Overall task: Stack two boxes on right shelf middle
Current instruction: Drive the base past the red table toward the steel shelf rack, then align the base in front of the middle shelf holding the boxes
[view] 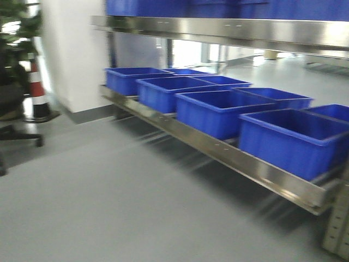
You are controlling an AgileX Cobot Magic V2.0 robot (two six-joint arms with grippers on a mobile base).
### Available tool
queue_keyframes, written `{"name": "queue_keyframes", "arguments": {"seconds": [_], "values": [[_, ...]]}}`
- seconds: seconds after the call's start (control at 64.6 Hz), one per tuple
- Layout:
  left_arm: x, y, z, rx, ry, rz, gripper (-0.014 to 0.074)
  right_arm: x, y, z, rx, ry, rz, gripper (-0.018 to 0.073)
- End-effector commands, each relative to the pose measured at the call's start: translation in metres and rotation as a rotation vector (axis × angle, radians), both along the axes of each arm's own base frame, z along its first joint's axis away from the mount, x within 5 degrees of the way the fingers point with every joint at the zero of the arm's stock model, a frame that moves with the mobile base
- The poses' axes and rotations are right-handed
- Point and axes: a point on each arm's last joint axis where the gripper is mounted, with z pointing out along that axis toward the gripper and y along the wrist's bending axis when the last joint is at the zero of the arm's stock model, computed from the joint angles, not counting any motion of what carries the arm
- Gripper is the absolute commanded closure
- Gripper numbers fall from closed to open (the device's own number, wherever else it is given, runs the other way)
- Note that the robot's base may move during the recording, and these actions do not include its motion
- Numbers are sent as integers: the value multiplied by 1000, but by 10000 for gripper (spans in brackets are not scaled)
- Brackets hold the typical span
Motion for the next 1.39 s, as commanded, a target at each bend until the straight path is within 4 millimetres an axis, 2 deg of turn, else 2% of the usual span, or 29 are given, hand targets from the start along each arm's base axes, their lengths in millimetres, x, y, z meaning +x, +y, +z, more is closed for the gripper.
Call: {"name": "queue_keyframes", "arguments": {"seconds": [0.0, 1.379], "values": [[-6, 4, 13, -17, -92, 10, 708, -4, -4, 9, -10, -69, -19, 713], [-6, 4, 13, -15, -92, 12, 708, -4, -4, 9, -10, -69, -19, 713]]}}
